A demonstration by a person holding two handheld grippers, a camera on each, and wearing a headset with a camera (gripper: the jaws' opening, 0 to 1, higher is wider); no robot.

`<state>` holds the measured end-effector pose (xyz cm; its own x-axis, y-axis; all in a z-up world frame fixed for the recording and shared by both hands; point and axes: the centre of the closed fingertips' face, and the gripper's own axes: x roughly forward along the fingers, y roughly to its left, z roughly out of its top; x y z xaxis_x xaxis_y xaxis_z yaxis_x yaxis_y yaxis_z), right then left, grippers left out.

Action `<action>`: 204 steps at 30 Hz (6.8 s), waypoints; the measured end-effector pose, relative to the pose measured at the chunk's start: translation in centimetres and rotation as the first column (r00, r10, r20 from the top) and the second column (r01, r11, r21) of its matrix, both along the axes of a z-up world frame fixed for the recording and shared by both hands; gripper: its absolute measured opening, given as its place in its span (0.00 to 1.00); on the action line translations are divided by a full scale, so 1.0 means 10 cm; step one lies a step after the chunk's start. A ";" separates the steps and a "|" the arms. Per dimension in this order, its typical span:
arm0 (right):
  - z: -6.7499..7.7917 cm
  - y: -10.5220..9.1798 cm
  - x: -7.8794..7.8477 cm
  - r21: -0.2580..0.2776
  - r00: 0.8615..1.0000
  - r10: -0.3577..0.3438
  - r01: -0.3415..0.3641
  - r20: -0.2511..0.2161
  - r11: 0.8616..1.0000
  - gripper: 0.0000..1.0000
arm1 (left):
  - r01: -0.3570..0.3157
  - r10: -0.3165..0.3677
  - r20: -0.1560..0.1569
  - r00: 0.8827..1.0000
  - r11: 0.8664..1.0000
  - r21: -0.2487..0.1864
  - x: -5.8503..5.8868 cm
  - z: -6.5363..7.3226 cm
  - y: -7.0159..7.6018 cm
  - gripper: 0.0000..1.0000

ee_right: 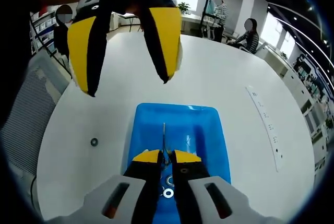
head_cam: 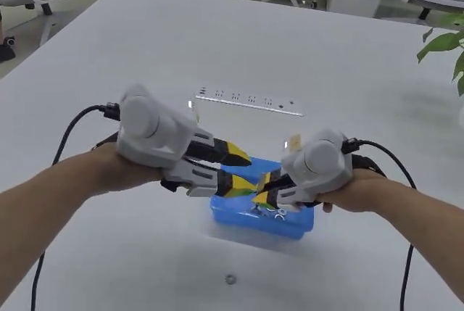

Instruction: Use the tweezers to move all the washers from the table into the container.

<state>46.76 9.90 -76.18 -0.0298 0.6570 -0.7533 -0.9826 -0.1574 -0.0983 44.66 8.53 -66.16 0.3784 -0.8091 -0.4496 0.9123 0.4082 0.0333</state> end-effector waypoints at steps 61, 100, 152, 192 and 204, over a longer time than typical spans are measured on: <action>0.08 0.00 -0.03 0.015 0.996 0.067 -0.068 0.058 0.998 0.20 | 0.113 -0.117 0.030 0.993 0.988 0.107 0.10 -0.11 -0.23 0.04; 0.53 -0.35 -0.20 0.122 0.990 -0.139 0.136 0.016 0.983 0.42 | 0.104 -0.105 0.009 0.994 0.991 0.083 -0.06 0.28 -0.25 0.03; 0.46 -0.91 -0.80 0.220 0.940 -0.324 0.341 -0.109 0.914 1.00 | 0.185 -0.180 -0.048 0.982 0.975 0.123 -0.83 -0.03 -0.25 0.03; 0.26 -0.92 -0.99 0.143 0.943 -0.302 0.322 -0.140 0.936 1.00 | 0.191 -0.183 -0.064 0.981 0.970 0.149 -0.96 -0.25 -0.16 0.03; 0.24 -0.92 -1.01 0.134 0.946 -0.295 0.313 -0.138 0.940 0.99 | 0.186 -0.178 -0.064 0.982 0.972 0.142 -0.96 -0.25 -0.17 0.03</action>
